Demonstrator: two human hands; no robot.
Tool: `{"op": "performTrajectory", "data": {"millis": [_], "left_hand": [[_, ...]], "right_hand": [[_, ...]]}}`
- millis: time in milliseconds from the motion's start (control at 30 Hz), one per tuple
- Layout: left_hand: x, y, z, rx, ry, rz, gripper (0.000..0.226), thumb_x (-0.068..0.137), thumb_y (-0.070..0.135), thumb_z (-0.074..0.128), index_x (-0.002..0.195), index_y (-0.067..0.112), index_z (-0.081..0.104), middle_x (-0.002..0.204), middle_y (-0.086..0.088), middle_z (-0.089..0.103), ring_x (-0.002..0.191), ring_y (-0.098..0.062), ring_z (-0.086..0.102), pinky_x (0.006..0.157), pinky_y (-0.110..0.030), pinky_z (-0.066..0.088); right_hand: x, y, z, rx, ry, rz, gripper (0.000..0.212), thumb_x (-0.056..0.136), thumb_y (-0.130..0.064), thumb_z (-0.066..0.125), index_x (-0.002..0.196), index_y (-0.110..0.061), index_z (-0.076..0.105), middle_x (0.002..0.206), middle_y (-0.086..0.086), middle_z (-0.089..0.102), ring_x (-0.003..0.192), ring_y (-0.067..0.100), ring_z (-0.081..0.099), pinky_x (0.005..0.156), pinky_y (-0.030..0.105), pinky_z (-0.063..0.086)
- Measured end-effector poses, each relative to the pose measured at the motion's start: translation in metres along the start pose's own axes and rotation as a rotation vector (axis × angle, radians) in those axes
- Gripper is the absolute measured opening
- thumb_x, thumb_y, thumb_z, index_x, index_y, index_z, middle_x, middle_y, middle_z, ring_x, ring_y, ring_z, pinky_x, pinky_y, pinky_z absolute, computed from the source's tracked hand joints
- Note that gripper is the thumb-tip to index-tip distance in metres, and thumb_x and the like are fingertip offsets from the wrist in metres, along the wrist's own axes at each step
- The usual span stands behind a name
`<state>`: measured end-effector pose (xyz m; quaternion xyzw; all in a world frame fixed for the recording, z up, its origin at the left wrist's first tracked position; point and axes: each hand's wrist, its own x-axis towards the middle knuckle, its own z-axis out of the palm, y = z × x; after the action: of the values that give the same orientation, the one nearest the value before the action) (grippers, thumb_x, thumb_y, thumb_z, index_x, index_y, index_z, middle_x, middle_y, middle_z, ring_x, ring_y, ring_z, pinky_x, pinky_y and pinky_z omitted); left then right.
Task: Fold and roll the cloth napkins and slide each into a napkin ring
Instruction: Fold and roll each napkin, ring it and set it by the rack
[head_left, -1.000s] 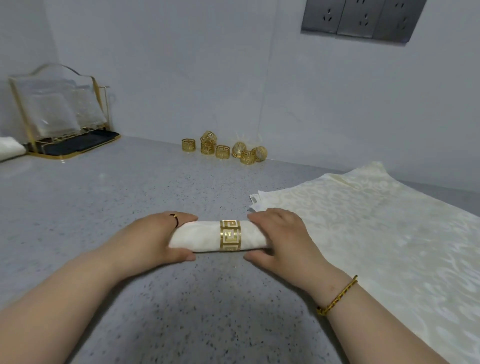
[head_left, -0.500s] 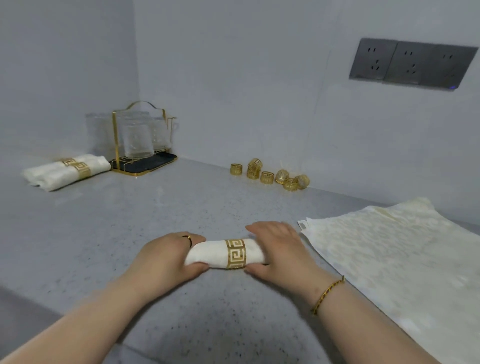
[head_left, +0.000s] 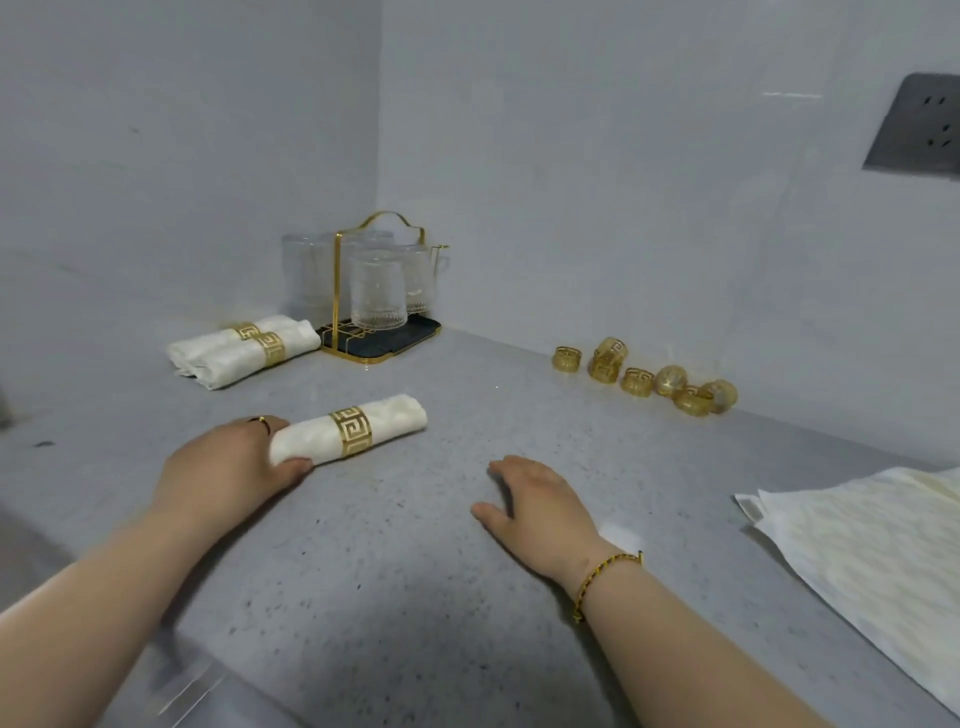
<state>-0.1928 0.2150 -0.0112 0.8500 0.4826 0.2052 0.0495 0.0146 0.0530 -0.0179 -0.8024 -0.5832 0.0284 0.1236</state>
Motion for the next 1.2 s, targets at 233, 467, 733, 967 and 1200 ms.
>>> {"op": "performTrajectory", "data": {"millis": [233, 467, 733, 967, 1200], "left_hand": [[0.068, -0.038, 0.012, 0.075, 0.042, -0.158, 0.046, 0.081, 0.055, 0.051, 0.107, 0.018, 0.061, 0.11, -0.009, 0.062, 0.101, -0.03, 0.057, 0.083, -0.038, 0.049], [0.106, -0.036, 0.028, 0.279, 0.187, -0.271, 0.049, 0.086, 0.047, 0.05, 0.12, 0.012, 0.057, 0.119, -0.014, 0.053, 0.115, -0.032, 0.044, 0.091, -0.034, 0.035], [0.125, -0.049, 0.039, 0.224, 0.281, -0.291, 0.058, 0.084, 0.038, 0.059, 0.12, -0.005, 0.048, 0.119, -0.028, 0.047, 0.114, -0.039, 0.038, 0.089, -0.04, 0.028], [0.12, -0.045, 0.037, 0.236, 0.219, -0.323, 0.065, 0.082, 0.051, 0.056, 0.126, 0.003, 0.047, 0.121, -0.023, 0.046, 0.115, -0.035, 0.038, 0.092, -0.037, 0.027], [0.096, -0.031, 0.025, 0.145, 0.24, -0.336, 0.073, 0.076, 0.05, 0.064, 0.128, 0.004, 0.045, 0.127, -0.022, 0.043, 0.118, -0.036, 0.036, 0.095, -0.039, 0.025]], "right_hand": [[0.022, -0.004, 0.015, -0.012, 0.008, 0.002, 0.052, 0.096, -0.045, 0.031, 0.142, -0.022, 0.027, 0.153, -0.003, 0.019, 0.141, 0.013, 0.015, 0.114, 0.024, 0.008], [0.025, -0.003, 0.019, 0.004, 0.008, 0.004, 0.057, 0.092, -0.055, 0.022, 0.142, -0.027, 0.026, 0.152, -0.009, 0.018, 0.14, 0.009, 0.014, 0.113, 0.022, 0.007], [0.026, -0.001, 0.021, -0.024, 0.042, 0.012, 0.082, 0.069, -0.065, 0.003, 0.141, -0.031, 0.025, 0.151, -0.013, 0.018, 0.139, 0.006, 0.014, 0.113, 0.021, 0.007], [0.027, -0.002, 0.022, -0.025, 0.025, 0.023, 0.099, 0.054, -0.067, -0.008, 0.141, -0.032, 0.025, 0.151, -0.013, 0.018, 0.139, 0.006, 0.014, 0.113, 0.021, 0.007], [0.022, -0.004, 0.016, 0.054, 0.05, 0.015, 0.052, 0.094, -0.047, 0.035, 0.14, -0.024, 0.03, 0.15, -0.009, 0.023, 0.138, 0.008, 0.017, 0.112, 0.019, 0.009]]}}
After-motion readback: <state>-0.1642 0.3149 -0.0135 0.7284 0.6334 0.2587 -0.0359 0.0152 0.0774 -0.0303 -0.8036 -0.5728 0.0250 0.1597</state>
